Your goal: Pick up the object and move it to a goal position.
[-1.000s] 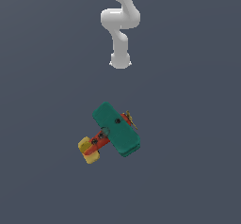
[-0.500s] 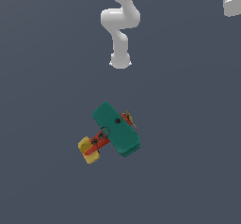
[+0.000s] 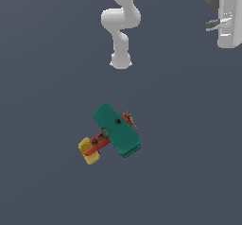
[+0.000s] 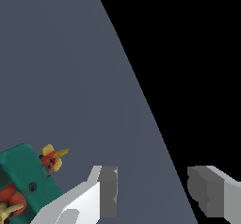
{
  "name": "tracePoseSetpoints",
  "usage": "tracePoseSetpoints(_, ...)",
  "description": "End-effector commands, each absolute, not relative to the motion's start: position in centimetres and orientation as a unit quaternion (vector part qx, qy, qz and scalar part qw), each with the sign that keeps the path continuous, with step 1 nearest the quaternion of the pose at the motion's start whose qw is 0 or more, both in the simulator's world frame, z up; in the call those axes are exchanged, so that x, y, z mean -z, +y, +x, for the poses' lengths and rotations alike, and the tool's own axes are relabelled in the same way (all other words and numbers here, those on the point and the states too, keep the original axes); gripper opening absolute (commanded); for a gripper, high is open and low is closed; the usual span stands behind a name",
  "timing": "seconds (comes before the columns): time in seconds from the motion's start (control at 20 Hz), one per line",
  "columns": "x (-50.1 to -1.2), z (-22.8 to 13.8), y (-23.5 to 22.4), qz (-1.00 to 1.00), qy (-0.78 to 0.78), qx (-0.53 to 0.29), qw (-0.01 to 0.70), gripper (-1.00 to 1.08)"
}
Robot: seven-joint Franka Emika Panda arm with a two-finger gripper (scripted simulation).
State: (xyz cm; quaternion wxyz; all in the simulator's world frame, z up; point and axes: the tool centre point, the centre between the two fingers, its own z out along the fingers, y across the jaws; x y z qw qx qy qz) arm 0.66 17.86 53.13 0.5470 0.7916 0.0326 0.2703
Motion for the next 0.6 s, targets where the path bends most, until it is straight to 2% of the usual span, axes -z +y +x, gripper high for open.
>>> tracePoseSetpoints(0.0,-51.7,1.4,18.0,0.785,0.038,-0.264,0.559,0.28)
tracePoseSetpoints(0.55,-44.1,4.7,17.7,0.76,0.063,-0.228,0.605,0.28)
